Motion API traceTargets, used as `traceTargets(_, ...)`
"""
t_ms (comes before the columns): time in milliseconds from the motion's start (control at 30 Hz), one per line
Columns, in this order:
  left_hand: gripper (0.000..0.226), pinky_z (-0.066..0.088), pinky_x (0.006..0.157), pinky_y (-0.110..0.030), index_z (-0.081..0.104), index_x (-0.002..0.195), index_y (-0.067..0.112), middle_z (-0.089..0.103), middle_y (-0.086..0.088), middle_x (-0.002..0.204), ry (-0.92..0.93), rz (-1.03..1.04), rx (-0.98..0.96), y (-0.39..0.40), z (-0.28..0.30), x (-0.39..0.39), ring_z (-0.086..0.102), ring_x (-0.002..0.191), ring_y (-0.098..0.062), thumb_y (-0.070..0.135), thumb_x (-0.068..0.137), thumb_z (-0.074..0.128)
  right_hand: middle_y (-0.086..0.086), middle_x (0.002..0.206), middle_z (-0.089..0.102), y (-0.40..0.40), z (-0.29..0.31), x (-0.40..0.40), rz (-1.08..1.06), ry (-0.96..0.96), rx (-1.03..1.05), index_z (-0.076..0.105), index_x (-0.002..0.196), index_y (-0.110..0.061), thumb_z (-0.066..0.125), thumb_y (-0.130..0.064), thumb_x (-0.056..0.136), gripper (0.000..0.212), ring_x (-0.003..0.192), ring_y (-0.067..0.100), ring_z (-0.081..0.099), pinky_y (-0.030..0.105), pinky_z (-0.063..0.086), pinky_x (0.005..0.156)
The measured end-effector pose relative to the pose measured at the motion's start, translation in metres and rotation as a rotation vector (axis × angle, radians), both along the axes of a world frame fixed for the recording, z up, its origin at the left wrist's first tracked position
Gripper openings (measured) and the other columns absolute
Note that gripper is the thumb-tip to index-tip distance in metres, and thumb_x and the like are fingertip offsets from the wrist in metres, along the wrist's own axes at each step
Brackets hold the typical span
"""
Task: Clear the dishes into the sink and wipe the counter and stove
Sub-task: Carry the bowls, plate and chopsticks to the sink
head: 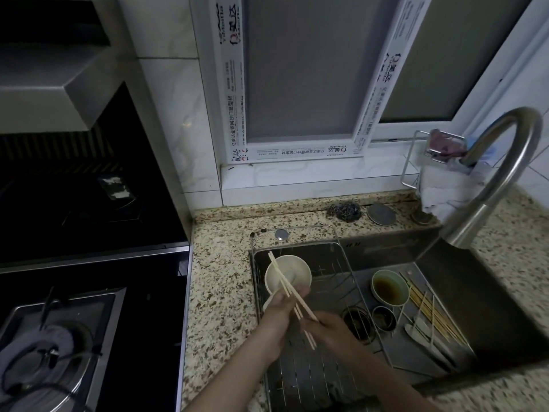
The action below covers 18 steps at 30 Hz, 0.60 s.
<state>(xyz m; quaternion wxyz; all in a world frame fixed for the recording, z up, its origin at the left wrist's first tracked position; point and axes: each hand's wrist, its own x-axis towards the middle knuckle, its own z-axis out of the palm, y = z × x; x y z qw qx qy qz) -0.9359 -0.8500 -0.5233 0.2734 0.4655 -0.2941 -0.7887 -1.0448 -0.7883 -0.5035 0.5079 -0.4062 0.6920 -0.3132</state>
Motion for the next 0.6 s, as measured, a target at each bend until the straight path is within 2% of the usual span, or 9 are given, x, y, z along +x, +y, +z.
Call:
traceTargets(100, 0.024, 0.045, 0.093, -0.033, 0.071, 0.085, 0.022, 0.068, -0.008, 0.111, 0.008, -0.027, -0.005, 0.002, 0.003, 0.000, 0.056, 0.115, -0.021, 0.031, 0.064, 0.078, -0.010, 0.061, 0.052, 0.003, 0.001, 0.002, 0.077, 0.050, 0.010, 0.054, 0.063, -0.019, 0.053, -0.006, 0.091, 0.031, 0.060, 0.000, 0.050, 0.011, 0.038, 0.059)
traceTargets(167, 0.017, 0.044, 0.093, -0.032, 0.071, 0.091, 0.018, 0.068, -0.010, 0.114, 0.058, -0.015, 0.028, 0.002, 0.004, 0.001, 0.056, 0.118, -0.023, 0.024, 0.075, 0.070, -0.009, 0.062, 0.051, 0.004, 0.001, 0.003, 0.093, 0.044, 0.006, 0.052, 0.064, -0.018, 0.050, -0.006, 0.093, 0.031, 0.061, 0.001, 0.049, 0.010, 0.037, 0.058)
traceTargets(267, 0.039, 0.044, 0.090, -0.030, 0.060, 0.119, 0.001, 0.066, -0.017, 0.115, 0.148, 0.119, 0.135, -0.004, 0.012, 0.008, 0.058, 0.115, -0.028, 0.021, 0.092, 0.040, -0.006, 0.062, 0.048, 0.008, 0.002, 0.003, 0.103, 0.018, 0.026, 0.051, 0.065, -0.016, 0.049, -0.009, 0.094, 0.031, 0.062, 0.005, 0.047, 0.014, 0.037, 0.057)
traceTargets(333, 0.047, 0.045, 0.091, -0.033, 0.054, 0.123, -0.004, 0.065, -0.021, 0.115, 0.245, 0.214, 0.178, -0.011, 0.021, 0.015, 0.061, 0.109, -0.030, 0.027, 0.095, 0.034, -0.006, 0.061, 0.044, 0.012, 0.004, 0.003, 0.123, 0.004, 0.059, 0.050, 0.066, -0.016, 0.047, -0.012, 0.096, 0.030, 0.060, 0.005, 0.044, 0.014, 0.035, 0.055)
traceTargets(433, 0.060, 0.046, 0.094, -0.037, 0.054, 0.121, -0.001, 0.063, -0.022, 0.118, 0.348, 0.333, 0.262, -0.018, 0.027, 0.022, 0.058, 0.115, -0.033, 0.048, 0.094, 0.036, -0.006, 0.064, 0.041, 0.017, 0.006, 0.003, 0.146, -0.031, 0.097, 0.047, 0.071, -0.016, 0.042, -0.018, 0.098, 0.028, 0.061, 0.005, 0.041, 0.015, 0.034, 0.057)
traceTargets(500, 0.068, 0.050, 0.085, -0.038, 0.055, 0.120, 0.001, 0.063, -0.020, 0.119, 0.368, 0.332, 0.281, -0.020, 0.028, 0.022, 0.057, 0.117, -0.034, 0.059, 0.088, 0.042, -0.007, 0.066, 0.040, 0.019, 0.006, 0.004, 0.155, -0.032, 0.096, 0.046, 0.073, -0.018, 0.040, -0.021, 0.099, 0.027, 0.064, 0.005, 0.039, 0.017, 0.033, 0.060)
traceTargets(533, 0.067, 0.052, 0.079, -0.036, 0.053, 0.121, 0.001, 0.065, -0.018, 0.115, 0.352, 0.322, 0.270, -0.021, 0.028, 0.020, 0.058, 0.116, -0.033, 0.059, 0.086, 0.047, -0.008, 0.066, 0.041, 0.019, 0.005, 0.004, 0.154, -0.031, 0.099, 0.046, 0.073, -0.019, 0.039, -0.022, 0.099, 0.027, 0.066, 0.006, 0.039, 0.020, 0.032, 0.063)
traceTargets(600, 0.052, 0.055, 0.063, -0.031, 0.052, 0.117, 0.004, 0.070, -0.011, 0.095, 0.298, 0.315, 0.256, -0.021, 0.028, 0.016, 0.062, 0.106, -0.029, 0.045, 0.087, 0.056, -0.010, 0.065, 0.043, 0.020, 0.004, 0.004, 0.143, -0.039, 0.115, 0.046, 0.073, -0.021, 0.038, -0.026, 0.099, 0.027, 0.066, 0.007, 0.040, 0.024, 0.032, 0.065)
